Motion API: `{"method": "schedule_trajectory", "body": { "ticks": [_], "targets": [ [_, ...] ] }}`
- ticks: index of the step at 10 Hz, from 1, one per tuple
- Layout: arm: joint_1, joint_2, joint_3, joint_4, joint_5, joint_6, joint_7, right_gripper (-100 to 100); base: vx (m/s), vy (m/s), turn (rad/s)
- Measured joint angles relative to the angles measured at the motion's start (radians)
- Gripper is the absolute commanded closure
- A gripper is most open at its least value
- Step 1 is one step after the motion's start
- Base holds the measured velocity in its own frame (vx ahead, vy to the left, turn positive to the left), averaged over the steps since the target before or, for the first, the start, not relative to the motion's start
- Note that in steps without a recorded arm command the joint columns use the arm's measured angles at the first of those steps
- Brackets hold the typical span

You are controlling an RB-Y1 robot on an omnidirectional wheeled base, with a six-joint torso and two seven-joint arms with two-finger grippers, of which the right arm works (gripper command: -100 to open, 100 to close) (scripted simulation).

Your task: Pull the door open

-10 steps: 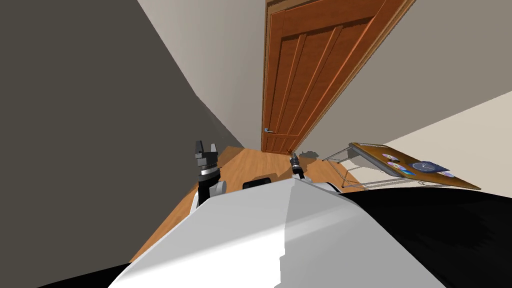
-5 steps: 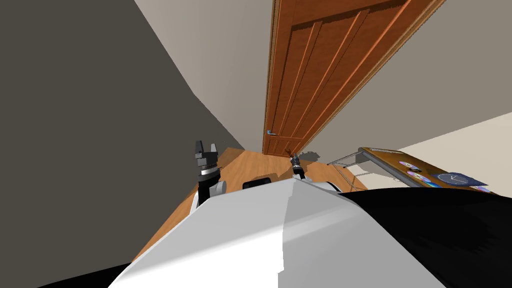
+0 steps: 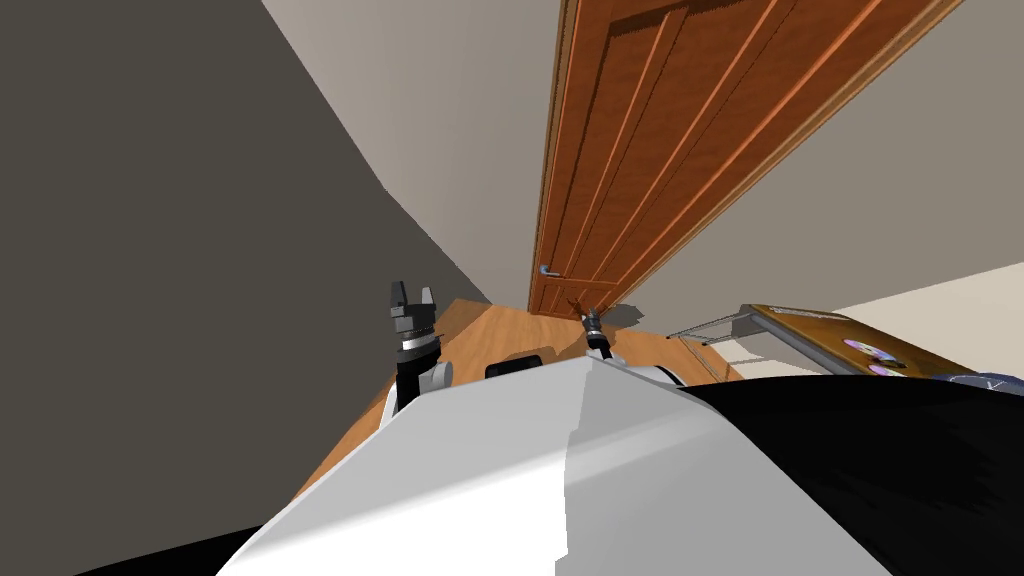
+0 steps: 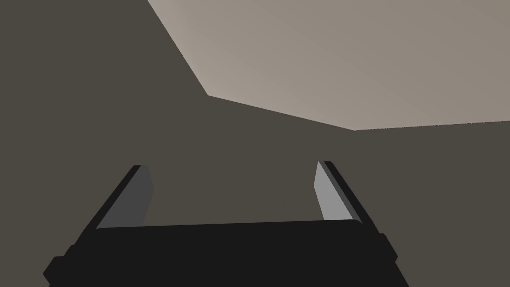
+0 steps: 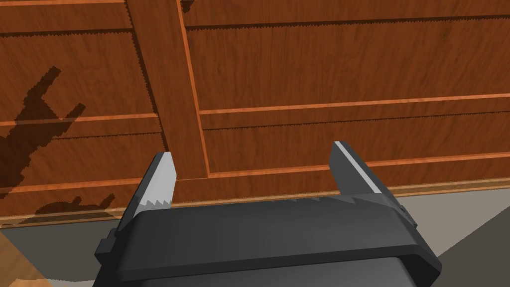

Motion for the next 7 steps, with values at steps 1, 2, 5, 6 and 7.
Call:
{"method": "schedule_trajectory", "body": {
  "ticks": [1, 2, 5, 6, 7],
  "targets": [
    [-0.001, -0.001, -0.001, 0.005, 0.0, -0.003, -0.001, -100, 0.223, 0.034, 0.004],
    [-0.002, -0.002, -0.002, 0.007, -0.001, -0.004, -0.002, -100, 0.235, 0.024, 0.006],
    [0.001, -0.004, -0.005, 0.005, -0.002, -0.004, -0.002, -100, 0.23, 0.033, 0.006],
    [-0.002, -0.005, -0.005, 0.013, -0.002, -0.007, -0.003, -100, 0.292, 0.074, 0.009],
    [-0.008, -0.006, -0.006, 0.026, -0.002, -0.014, -0.005, -100, 0.291, 0.101, 0.009]
  ]
}}
